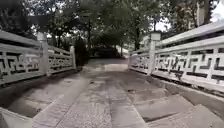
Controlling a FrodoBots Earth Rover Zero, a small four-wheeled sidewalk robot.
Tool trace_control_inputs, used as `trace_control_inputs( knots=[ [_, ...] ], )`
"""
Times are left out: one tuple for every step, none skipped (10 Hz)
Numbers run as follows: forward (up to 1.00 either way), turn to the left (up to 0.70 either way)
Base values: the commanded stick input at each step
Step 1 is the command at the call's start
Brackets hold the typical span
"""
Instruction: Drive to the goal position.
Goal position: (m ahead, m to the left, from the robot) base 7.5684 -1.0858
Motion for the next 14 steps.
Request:
trace_control_inputs(
  knots=[
    [0.7, 0.0],
    [0.7, 0.0],
    [0.7, 0.0],
    [0.7, 0.0],
    [0.7, 0.0],
    [0.7, 0.0],
    [0.7, 0.0],
    [0.7, 0.0],
    [0.7, 0.0],
    [0.7, 0.0],
    [0.7, 0.0],
    [0.7, 0.0],
    [0.7, 0.0],
    [0.7, 0.0]
  ],
)
